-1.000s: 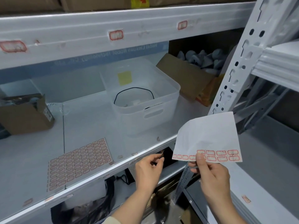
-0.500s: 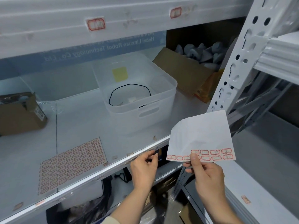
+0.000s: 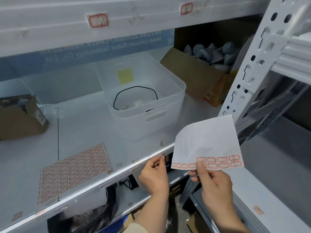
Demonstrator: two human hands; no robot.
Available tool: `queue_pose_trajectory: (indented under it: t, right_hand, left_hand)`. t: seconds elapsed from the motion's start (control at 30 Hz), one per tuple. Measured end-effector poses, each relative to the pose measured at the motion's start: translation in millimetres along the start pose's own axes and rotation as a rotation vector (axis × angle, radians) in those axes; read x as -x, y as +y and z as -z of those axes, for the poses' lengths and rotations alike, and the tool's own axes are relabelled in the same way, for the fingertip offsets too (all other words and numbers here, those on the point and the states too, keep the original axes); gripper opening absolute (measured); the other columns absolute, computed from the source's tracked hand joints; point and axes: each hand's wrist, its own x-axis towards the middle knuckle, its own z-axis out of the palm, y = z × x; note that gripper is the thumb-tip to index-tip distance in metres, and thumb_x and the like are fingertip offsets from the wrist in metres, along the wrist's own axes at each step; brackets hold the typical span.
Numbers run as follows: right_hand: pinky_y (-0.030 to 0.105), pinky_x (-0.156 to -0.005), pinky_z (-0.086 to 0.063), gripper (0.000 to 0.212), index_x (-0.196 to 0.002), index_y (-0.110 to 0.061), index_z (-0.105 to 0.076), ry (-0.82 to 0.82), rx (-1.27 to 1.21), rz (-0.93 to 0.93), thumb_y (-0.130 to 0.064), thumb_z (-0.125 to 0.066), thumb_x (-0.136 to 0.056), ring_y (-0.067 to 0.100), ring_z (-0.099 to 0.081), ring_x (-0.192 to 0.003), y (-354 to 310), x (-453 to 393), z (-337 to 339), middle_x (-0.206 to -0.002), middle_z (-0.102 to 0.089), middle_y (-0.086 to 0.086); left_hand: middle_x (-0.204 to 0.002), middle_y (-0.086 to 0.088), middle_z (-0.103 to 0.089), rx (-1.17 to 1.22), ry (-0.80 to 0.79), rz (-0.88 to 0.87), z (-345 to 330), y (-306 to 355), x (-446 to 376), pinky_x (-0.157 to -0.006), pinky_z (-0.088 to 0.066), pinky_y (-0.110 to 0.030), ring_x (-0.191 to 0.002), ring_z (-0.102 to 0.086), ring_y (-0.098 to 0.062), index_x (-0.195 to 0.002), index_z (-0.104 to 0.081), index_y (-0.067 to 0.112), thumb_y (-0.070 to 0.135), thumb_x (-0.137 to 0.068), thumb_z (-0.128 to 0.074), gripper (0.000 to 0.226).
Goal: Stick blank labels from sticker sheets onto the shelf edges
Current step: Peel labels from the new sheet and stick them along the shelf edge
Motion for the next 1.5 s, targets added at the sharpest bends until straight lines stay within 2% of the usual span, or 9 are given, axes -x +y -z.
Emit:
queue_pose_trajectory:
  t: [0.3,0.4,0.57,0.77,0.9,0.97,1.17,1.37,1.5]
  right_hand:
    - [0.012,-0.062,-0.054,0.036,-0.078,-0.018,-0.080,-0.012,-0.026,-0.031,-0.046,-0.058,-0.083,0.007,-0.073,-0.062,-4,3,2,-0.070,-0.079,-0.007]
    - [0.012,-0.061,-0.055,0.031,-0.080,-0.013,-0.079,-0.015,-0.007,-0.044,-0.034,-0.060,-0.091,0.007,-0.073,-0.062,-4,2,2,-0.069,-0.079,-0.007]
    - [0.010,-0.060,-0.053,0.026,-0.086,-0.006,-0.079,-0.045,0.048,-0.049,-0.021,-0.062,-0.097,0.004,-0.072,-0.062,-2,2,1,-0.070,-0.078,-0.011]
    - [0.009,-0.059,-0.052,0.031,-0.087,-0.009,-0.079,-0.057,0.024,-0.038,-0.032,-0.061,-0.094,0.003,-0.072,-0.061,-6,1,-1,-0.070,-0.079,-0.010]
    - [0.016,-0.059,-0.056,0.041,-0.078,-0.020,-0.079,-0.040,-0.006,-0.030,-0.053,-0.055,-0.082,0.006,-0.073,-0.062,-11,-1,-5,-0.070,-0.079,-0.009]
    - [0.020,-0.058,-0.057,0.040,-0.077,-0.023,-0.078,-0.036,0.010,-0.011,-0.055,-0.055,-0.084,0.006,-0.074,-0.062,-11,-3,-8,-0.070,-0.079,-0.010]
    - [0.013,-0.056,-0.055,0.034,-0.082,-0.022,-0.078,-0.081,-0.088,0.029,-0.048,-0.058,-0.087,0.007,-0.074,-0.062,-22,4,-25,-0.073,-0.080,-0.005]
    - [0.020,-0.056,-0.057,0.038,-0.080,-0.013,-0.080,-0.202,-0.187,-0.006,-0.046,-0.061,-0.083,0.015,-0.073,-0.061,-39,22,-53,-0.070,-0.078,0.010]
    - [0.022,-0.056,-0.057,0.035,-0.078,-0.011,-0.081,-0.303,-0.262,-0.028,-0.041,-0.064,-0.082,0.018,-0.070,-0.058,-51,42,-71,-0.067,-0.076,0.016]
  left_hand:
    - [-0.055,0.034,-0.063,0.150,0.051,0.070,-14,-5,6,-0.051,-0.041,0.001,-0.058,-0.064,0.010,-0.066,-0.068,0.043,0.023,-0.080,-0.087,0.031]
    - [-0.057,0.035,-0.063,0.158,0.046,0.064,-14,-5,5,-0.054,-0.040,0.003,-0.064,-0.063,0.016,-0.066,-0.067,0.042,0.022,-0.080,-0.087,0.031]
    - [-0.058,0.022,-0.069,0.130,0.083,0.080,-14,-7,3,-0.055,-0.042,-0.004,-0.063,-0.068,0.003,-0.065,-0.068,0.040,0.029,-0.079,-0.088,0.026]
    - [-0.063,0.017,-0.071,0.058,0.100,0.065,-12,-9,0,-0.059,-0.042,-0.013,-0.069,-0.070,-0.004,-0.065,-0.068,0.037,0.035,-0.077,-0.089,0.024]
    - [-0.063,0.012,-0.072,-0.073,-0.052,0.051,0,-16,5,-0.061,-0.050,-0.017,-0.067,-0.071,-0.007,-0.070,-0.070,0.031,0.032,-0.079,-0.086,0.018]
    - [-0.064,0.006,-0.074,-0.127,-0.217,0.040,12,-22,13,-0.067,-0.059,-0.027,-0.067,-0.072,-0.012,-0.075,-0.073,0.027,0.025,-0.082,-0.082,0.012]
    - [-0.071,0.002,-0.077,-0.110,-0.456,-0.067,69,-17,19,-0.062,-0.052,-0.018,-0.059,-0.064,-0.003,-0.076,-0.077,0.021,0.032,-0.090,-0.078,0.017]
    - [-0.083,-0.006,-0.079,0.298,-0.455,0.229,128,31,-1,-0.051,-0.045,-0.020,-0.053,-0.054,-0.009,-0.103,-0.077,0.007,0.037,-0.107,-0.047,0.043]
    - [-0.087,-0.011,-0.073,0.511,-0.559,0.298,163,51,-6,-0.054,-0.053,-0.022,-0.061,-0.062,-0.014,-0.110,-0.074,0.001,0.045,-0.091,-0.062,0.049]
